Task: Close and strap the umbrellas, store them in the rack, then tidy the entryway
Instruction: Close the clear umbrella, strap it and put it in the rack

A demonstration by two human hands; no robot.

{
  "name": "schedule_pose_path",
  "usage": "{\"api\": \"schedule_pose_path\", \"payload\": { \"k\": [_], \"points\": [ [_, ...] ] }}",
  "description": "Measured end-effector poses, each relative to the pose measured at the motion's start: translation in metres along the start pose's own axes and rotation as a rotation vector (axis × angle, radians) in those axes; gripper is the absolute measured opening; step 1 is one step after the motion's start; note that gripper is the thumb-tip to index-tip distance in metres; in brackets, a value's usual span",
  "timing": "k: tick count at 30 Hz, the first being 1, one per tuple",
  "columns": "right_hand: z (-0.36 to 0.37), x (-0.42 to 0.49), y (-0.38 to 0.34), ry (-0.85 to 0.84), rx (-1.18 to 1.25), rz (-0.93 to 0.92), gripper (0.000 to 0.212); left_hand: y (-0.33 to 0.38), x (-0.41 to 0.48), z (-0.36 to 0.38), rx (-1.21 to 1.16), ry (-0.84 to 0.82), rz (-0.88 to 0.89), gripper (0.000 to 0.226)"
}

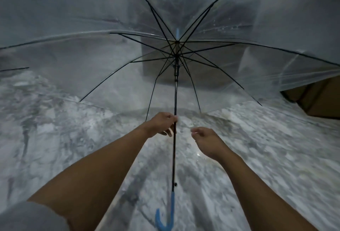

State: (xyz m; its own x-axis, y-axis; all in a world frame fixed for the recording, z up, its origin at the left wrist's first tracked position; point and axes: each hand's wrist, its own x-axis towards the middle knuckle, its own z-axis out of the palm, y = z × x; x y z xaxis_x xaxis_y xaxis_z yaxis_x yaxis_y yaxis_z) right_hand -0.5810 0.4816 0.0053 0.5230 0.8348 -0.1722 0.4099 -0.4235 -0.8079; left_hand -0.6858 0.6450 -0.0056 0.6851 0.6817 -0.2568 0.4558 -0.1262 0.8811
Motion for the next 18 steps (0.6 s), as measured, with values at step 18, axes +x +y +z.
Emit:
{"api": "schedule_pose_path", "payload": {
  "k": [18],
  "points": [
    [0.024, -0.033, -0.04, 0.255, 0.259, -0.15, 0.035, 0.095, -0.044, -0.008, -0.411, 0.108, 0.119, 0.028]
  ]
}}
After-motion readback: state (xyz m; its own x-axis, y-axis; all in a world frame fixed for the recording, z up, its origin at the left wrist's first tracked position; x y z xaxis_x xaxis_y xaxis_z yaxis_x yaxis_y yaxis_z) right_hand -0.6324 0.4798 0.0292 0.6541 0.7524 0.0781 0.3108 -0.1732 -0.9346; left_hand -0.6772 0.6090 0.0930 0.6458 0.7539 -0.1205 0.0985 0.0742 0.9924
